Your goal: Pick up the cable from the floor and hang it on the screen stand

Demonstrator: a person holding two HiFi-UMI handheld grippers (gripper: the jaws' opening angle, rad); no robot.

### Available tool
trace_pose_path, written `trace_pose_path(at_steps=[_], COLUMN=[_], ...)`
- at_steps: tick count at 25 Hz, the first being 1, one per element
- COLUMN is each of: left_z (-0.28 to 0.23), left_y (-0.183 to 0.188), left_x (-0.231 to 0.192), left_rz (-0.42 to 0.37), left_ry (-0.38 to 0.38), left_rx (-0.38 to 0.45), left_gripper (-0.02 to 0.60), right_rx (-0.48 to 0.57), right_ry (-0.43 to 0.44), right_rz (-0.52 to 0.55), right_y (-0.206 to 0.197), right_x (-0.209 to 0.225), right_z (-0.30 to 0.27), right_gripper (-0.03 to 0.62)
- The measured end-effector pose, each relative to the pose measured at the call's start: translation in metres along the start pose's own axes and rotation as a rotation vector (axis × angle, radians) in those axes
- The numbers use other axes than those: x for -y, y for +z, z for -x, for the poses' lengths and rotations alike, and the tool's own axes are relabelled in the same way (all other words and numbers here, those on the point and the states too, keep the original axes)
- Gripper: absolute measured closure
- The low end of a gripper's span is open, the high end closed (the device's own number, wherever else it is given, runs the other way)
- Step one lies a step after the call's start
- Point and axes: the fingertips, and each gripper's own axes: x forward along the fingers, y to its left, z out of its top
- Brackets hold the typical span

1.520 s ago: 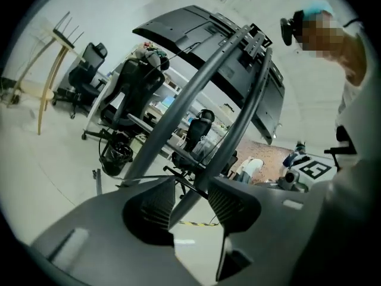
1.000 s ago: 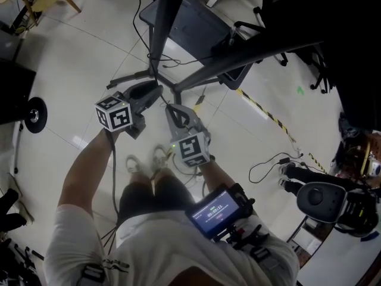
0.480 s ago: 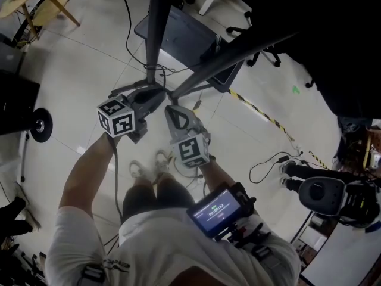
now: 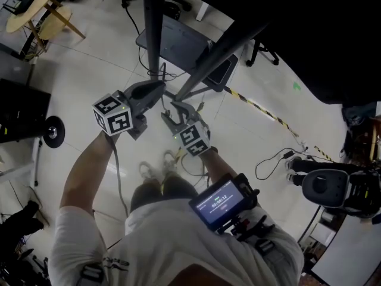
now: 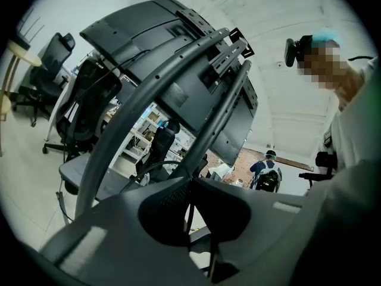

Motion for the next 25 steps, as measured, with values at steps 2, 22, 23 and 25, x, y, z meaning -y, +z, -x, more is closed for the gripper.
trace_pose_path(at_steps=[2, 22, 23, 25], left_z=[0.002, 0.062, 0.066, 0.073], left_y=[0.022, 0.234, 0.241, 0.255], left_x=[0.016, 0.163, 0.168, 0.176], left_rz=[-0.028, -0.268, -0.28, -0.304], left_ry=[-0.013, -0.022, -0.023, -0.019], left_rx=[0.009, 0.22, 0.235, 0.254], left_gripper=[0.565, 0.561, 0.56, 0.56], right_rx=[0.003, 0.26, 0.268, 0.281], right_ry=[-0.002, -0.244, -0.26, -0.29], right_rz=[0.011, 0.232, 0.244, 0.263], right_y=[0.01, 0.226, 0.233, 0.247], right_x=[-0.003, 0.009, 0.011, 0.018], right_z=[0.006, 0.118, 0.125, 0.14], right_gripper=[0.397, 0.569, 0.569, 0.569])
